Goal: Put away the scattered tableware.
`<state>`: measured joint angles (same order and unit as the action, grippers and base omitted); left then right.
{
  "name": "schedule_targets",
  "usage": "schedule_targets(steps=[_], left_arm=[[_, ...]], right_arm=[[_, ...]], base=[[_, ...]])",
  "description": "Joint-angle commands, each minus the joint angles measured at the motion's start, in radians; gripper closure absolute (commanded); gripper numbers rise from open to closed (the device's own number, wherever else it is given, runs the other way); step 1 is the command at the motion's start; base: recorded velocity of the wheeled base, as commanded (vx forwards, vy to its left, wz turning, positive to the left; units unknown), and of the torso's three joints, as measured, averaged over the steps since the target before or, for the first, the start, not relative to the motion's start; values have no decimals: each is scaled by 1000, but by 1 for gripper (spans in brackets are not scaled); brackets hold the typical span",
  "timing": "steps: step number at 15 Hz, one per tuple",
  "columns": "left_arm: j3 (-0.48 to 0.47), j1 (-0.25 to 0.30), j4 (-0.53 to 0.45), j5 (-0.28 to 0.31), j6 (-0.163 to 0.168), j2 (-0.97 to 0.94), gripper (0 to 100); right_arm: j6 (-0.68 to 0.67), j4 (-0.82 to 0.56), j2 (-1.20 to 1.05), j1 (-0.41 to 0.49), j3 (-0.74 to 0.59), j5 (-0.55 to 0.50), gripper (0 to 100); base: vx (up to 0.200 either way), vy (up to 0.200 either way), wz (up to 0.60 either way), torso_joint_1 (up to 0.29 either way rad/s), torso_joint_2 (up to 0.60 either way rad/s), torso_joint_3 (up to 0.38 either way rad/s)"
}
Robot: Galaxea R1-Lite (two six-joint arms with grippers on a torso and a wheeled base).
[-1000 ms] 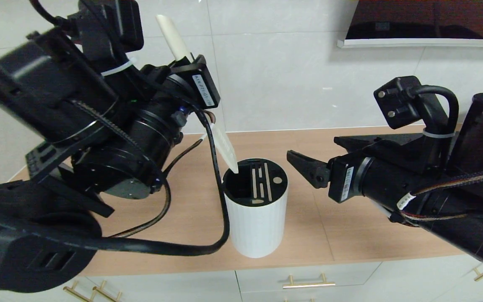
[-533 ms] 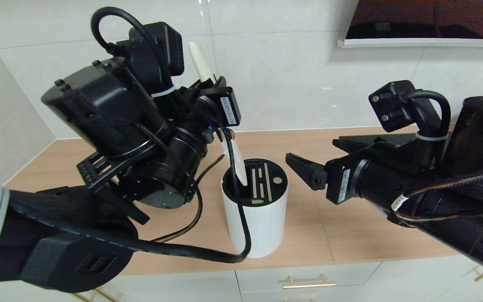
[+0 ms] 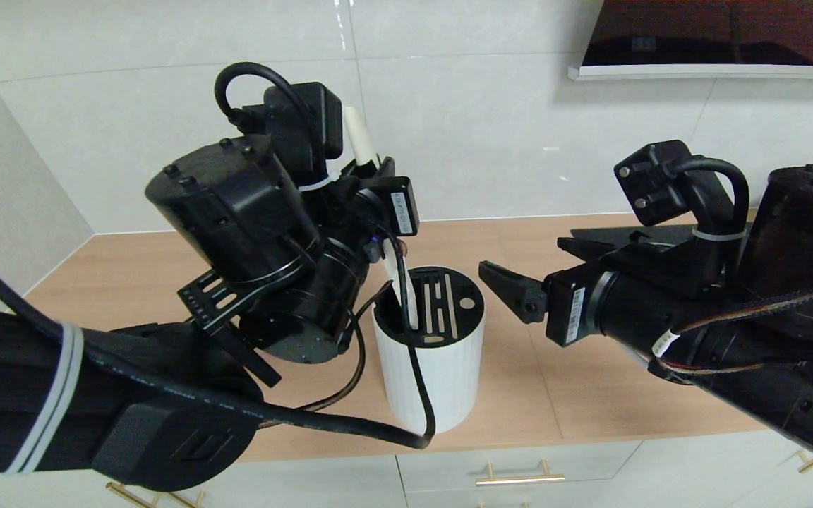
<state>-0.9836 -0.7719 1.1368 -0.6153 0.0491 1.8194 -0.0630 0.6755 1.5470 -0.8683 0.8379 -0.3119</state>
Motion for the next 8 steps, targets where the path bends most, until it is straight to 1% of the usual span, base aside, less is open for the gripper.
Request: schedule_targets(steps=[1,8], left_arm=[[-1,-1,0,-14,0,34,100],[13,-20,1,-23,-5,104,100]], right_arm=[[0,1,5,0,0,-1,0],[0,1,10,0,0,-1,0]], base=[[0,0,0,0,0,0],[0,0,0,0,0,0]])
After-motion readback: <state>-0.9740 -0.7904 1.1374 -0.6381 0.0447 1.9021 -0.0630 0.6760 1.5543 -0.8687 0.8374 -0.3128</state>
